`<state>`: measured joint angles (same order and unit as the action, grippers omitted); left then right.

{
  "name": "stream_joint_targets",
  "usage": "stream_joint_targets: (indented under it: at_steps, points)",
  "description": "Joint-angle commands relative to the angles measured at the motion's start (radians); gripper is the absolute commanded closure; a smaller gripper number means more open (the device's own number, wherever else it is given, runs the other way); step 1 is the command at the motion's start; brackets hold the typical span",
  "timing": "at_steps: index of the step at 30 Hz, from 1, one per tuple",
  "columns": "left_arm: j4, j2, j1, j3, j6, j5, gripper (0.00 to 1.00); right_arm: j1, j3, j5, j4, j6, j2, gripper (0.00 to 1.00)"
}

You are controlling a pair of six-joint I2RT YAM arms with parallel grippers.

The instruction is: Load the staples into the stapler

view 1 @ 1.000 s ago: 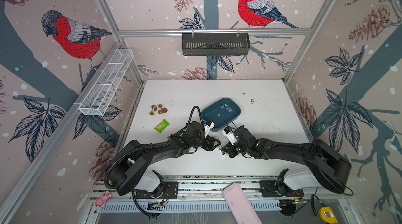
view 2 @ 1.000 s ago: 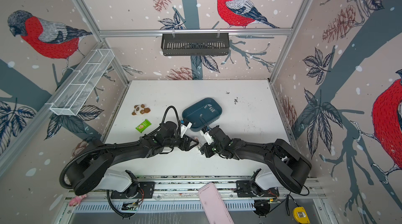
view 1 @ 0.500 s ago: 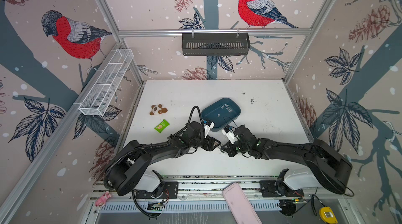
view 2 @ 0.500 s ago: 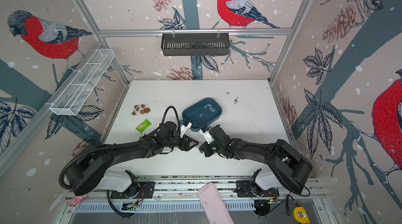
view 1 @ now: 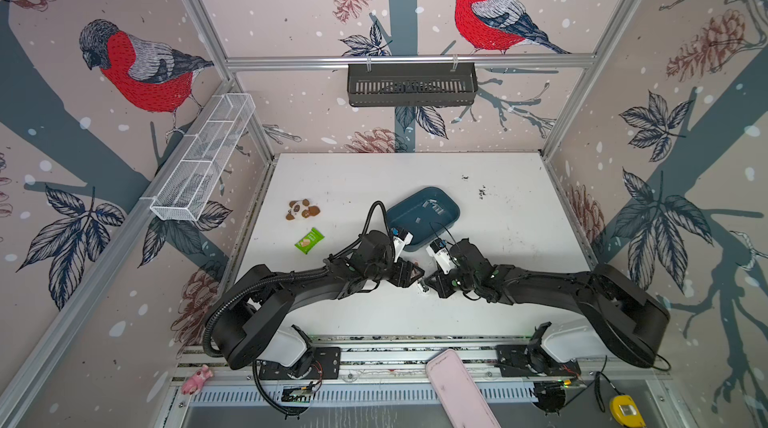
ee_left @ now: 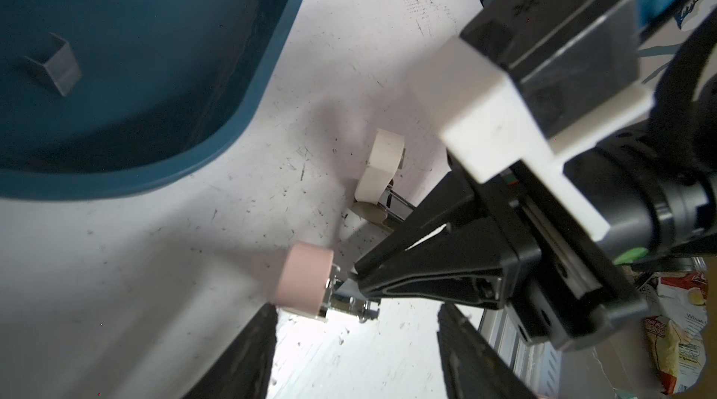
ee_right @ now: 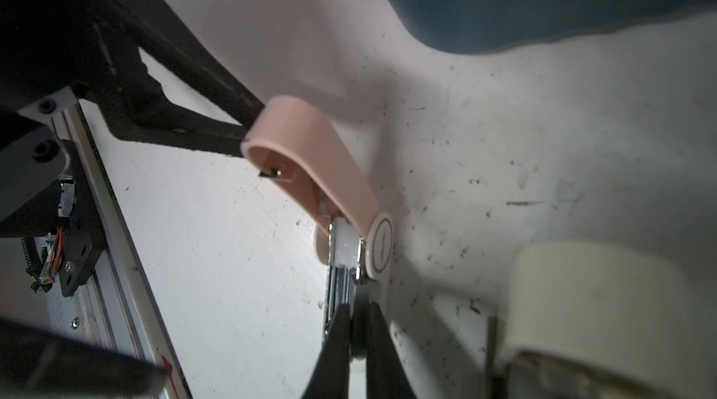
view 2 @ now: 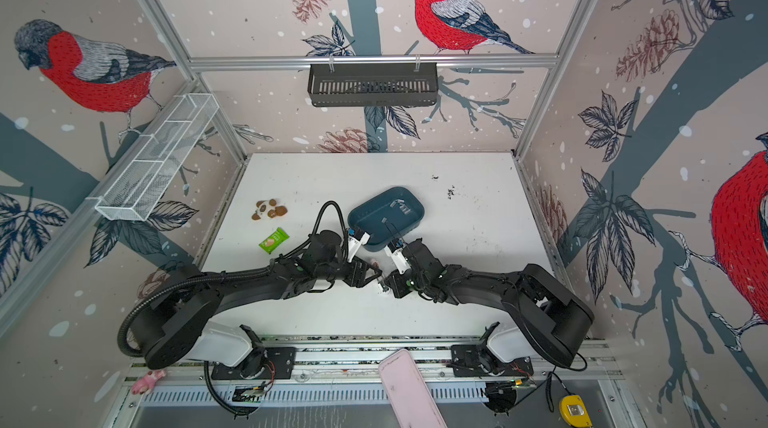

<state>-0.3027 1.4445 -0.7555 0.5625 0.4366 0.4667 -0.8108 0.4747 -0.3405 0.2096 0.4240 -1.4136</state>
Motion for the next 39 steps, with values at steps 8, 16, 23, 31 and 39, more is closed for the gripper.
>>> stream_joint_targets:
  at_steps: [8, 16, 23, 31, 39]
  points:
    - [-0.012, 0.04, -0.005, 0.029, -0.004, 0.001, 0.34, 0.0, 0.005, -0.034, 0.005, 0.01, 0.005, 0.9]
    - [-0.005, 0.035, -0.008, 0.027, -0.004, -0.004, 0.35, 0.0, 0.005, -0.027, 0.013, 0.02, 0.015, 0.9]
    - [0.014, 0.005, -0.007, 0.019, 0.009, -0.034, 0.35, -0.006, 0.01, -0.038, 0.018, 0.034, 0.035, 0.9]
    - [0.148, -0.161, 0.021, 0.018, 0.037, -0.112, 0.21, -0.091, 0.056, 0.068, -0.039, 0.061, 0.063, 0.89]
    - [0.37, -0.399, 0.142, -0.074, 0.131, -0.258, 0.16, -0.206, 0.128, 0.236, -0.025, 0.209, -0.039, 0.89]
